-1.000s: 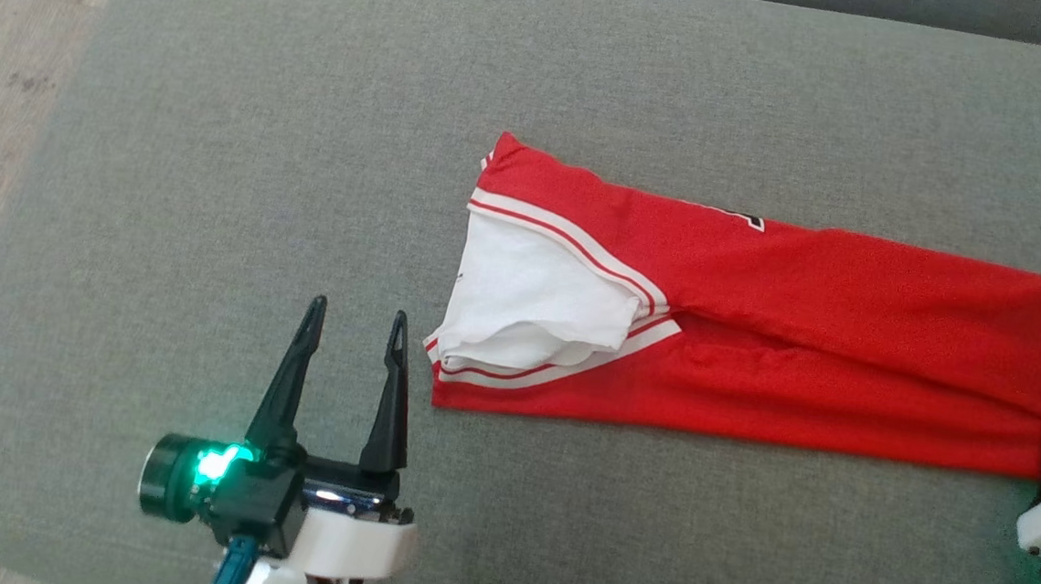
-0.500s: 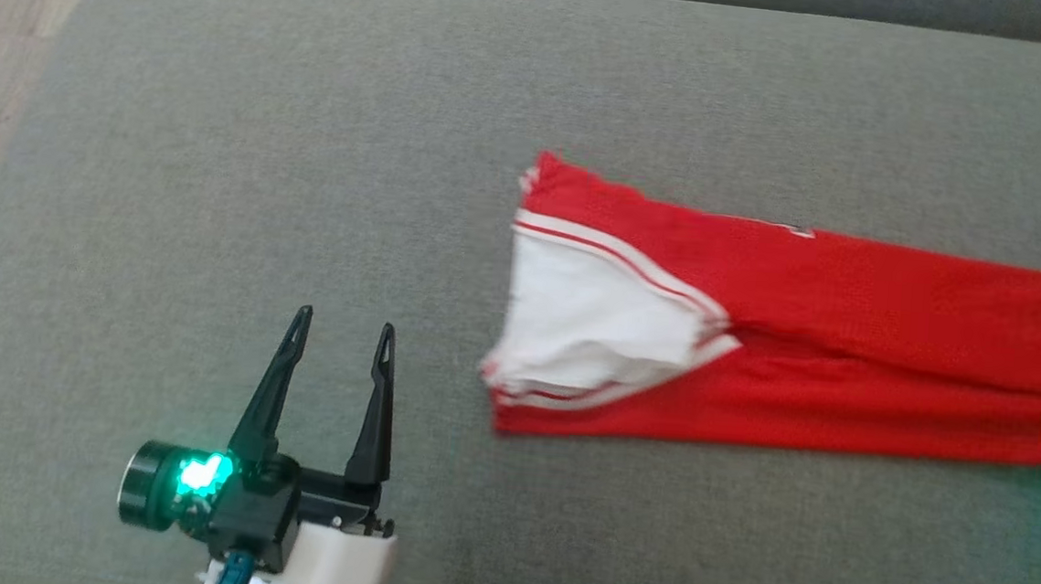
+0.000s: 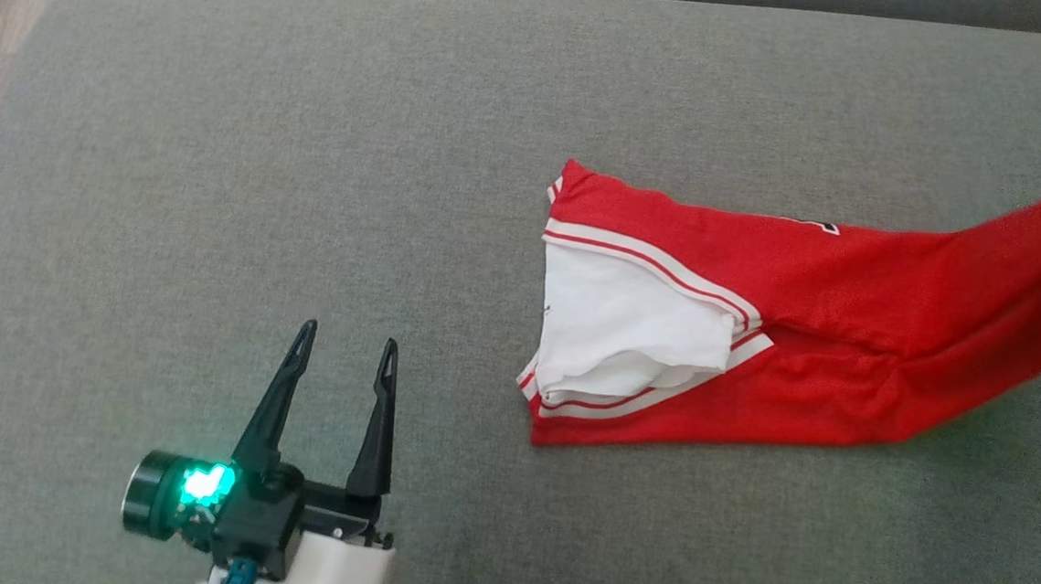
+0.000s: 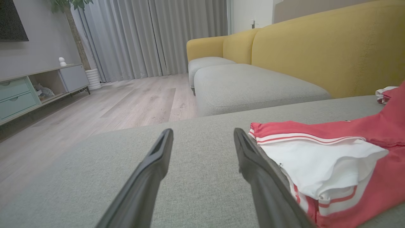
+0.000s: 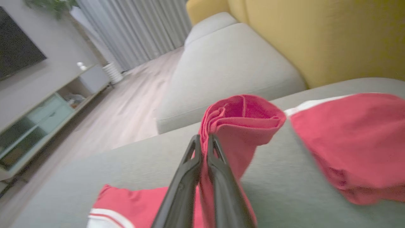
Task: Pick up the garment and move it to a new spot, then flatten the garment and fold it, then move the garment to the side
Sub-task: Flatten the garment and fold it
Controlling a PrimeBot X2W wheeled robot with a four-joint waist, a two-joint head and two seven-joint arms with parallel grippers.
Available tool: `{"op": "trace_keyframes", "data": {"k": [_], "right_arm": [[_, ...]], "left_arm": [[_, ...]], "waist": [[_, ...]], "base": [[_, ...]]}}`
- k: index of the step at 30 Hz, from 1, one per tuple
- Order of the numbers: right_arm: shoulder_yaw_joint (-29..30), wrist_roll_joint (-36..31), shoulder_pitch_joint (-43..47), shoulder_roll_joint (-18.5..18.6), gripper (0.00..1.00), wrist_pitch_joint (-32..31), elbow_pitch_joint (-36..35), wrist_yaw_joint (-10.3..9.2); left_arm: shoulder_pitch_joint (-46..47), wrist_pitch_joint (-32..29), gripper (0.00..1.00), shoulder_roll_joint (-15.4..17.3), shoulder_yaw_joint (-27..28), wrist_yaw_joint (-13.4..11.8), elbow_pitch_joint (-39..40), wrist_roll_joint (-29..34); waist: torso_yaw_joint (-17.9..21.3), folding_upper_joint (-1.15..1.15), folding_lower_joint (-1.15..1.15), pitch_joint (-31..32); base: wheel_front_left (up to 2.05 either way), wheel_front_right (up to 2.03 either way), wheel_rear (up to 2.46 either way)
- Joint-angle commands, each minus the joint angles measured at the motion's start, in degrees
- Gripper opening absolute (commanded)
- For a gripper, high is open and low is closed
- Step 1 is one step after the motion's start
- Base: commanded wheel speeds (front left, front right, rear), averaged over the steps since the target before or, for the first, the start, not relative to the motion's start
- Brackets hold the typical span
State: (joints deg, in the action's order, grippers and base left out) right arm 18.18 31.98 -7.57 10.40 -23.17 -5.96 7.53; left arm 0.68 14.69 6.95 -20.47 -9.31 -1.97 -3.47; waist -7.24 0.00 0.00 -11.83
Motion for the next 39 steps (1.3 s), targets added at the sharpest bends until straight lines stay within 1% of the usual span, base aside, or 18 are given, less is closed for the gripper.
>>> {"op": "trace_keyframes", "data": {"k": [1,3,5,9,14,15,16,19,21,22,23,24,25,29,32,35,38,39], "right_arm": [[-3.08,0.13,-0.94,-1.45,0.00,-2.06,-6.03,-0.04],[-6.25,-0.49,-0.99,-4.01,0.00,-3.74,-9.57,-0.04],[-9.98,-1.45,-0.85,-5.79,0.00,-4.51,-11.58,-0.04],[-17.75,-2.05,-0.10,-7.28,0.00,-3.77,-11.05,-0.04],[-26.07,0.84,0.74,-7.49,0.00,1.81,-4.94,-0.04],[-29.68,1.91,0.26,-7.50,0.00,4.75,-2.14,-0.04],[-31.22,2.44,-0.05,-7.50,0.00,6.39,-0.72,-0.04],[-34.46,4.01,-1.02,-7.51,0.00,10.55,3.96,-0.04],[-35.37,4.36,-1.45,-7.51,0.00,11.69,5.38,-0.04],[-36.26,4.87,-1.85,-7.51,0.02,12.57,6.72,-0.04],[-37.09,5.36,-2.27,-7.51,0.22,13.40,7.88,-0.04],[-37.94,5.89,-2.81,-7.51,0.95,14.42,8.67,-0.04],[-38.78,6.70,-3.47,-7.51,1.00,15.77,9.10,-0.04],[-41.93,11.59,-5.52,-7.51,1.00,21.21,10.08,-0.04],[-43.30,12.39,-6.28,-7.51,1.00,23.38,10.34,-0.04],[-40.87,9.23,-5.96,-7.52,1.00,25.28,9.93,-0.04],[-35.63,5.57,-4.08,-7.30,1.00,27.36,8.45,-0.04],[-33.96,4.10,-3.40,-6.53,1.00,28.26,7.88,-0.04]], "left_arm": [[1.17,0.30,1.00,-0.34,2.17,0.24,1.36,0.38],[1.51,0.30,1.00,-0.67,2.11,0.56,1.03,0.37],[2.02,0.30,1.00,-1.04,1.90,0.93,0.72,0.41],[2.67,0.30,1.00,-1.66,1.62,1.54,0.28,0.42],[2.68,0.30,1.00,-2.15,1.78,1.92,-0.38,0.43],[2.59,0.30,1.00,-2.35,1.71,2.09,-0.55,0.46],[2.59,0.30,1.00,-2.44,1.68,2.18,-0.65,0.46],[2.79,0.30,1.00,-2.74,1.57,2.40,-0.94,0.46],[2.87,0.30,1.00,-2.84,1.54,2.44,-1.04,0.46],[2.95,0.30,1.00,-2.93,1.54,2.46,-1.10,0.43],[3.00,0.30,1.00,-3.01,1.59,2.44,-1.13,0.40],[3.03,0.30,1.00,-3.09,1.67,2.40,-1.09,0.35],[3.05,0.30,1.00,-3.16,1.74,2.40,-1.01,0.32],[2.72,0.30,1.00,-3.33,2.11,2.42,-1.21,0.35],[2.26,0.30,1.00,-3.44,2.34,2.40,-1.31,0.39],[1.76,0.30,1.00,-3.47,3.04,2.40,-0.86,0.40],[1.29,0.30,1.00,-3.48,4.24,2.38,-0.24,0.09],[1.09,0.30,1.00,-3.51,4.71,2.44,-0.08,-0.30]], "waist": [[-0.25,0.00,0.00,-0.28],[-0.70,0.00,0.00,-0.54],[-1.42,0.00,0.00,-0.77],[-3.21,0.00,0.00,-0.96],[-5.40,0.00,0.00,-1.03],[-6.27,0.00,0.00,-1.02],[-6.66,0.00,0.00,-1.10],[-7.79,0.00,0.00,-1.31],[-8.14,0.00,0.00,-1.39],[-8.42,0.00,0.00,-1.50],[-8.61,0.00,0.00,-1.56],[-8.77,0.00,0.00,-1.63],[-8.89,0.00,0.00,-1.69],[-8.79,0.00,0.00,-1.27],[-8.07,0.00,0.00,-0.32],[-7.03,0.00,0.00,0.84],[-5.92,0.00,0.00,1.85],[-5.53,0.00,0.00,2.26]], "base": [[0.00,0.00,0.00],[0.00,0.00,0.00],[0.00,0.00,0.00],[0.00,0.00,0.00],[0.00,0.00,0.00],[0.00,0.00,0.00],[0.00,0.00,0.00],[0.00,0.00,0.00],[0.00,0.00,0.00],[0.00,0.00,0.00],[0.00,0.00,0.00],[0.00,0.00,0.00],[0.00,0.00,0.00],[0.00,0.00,0.00],[0.00,0.00,0.00],[0.00,0.00,0.00],[0.00,0.00,0.00],[0.00,0.00,0.00]]}}
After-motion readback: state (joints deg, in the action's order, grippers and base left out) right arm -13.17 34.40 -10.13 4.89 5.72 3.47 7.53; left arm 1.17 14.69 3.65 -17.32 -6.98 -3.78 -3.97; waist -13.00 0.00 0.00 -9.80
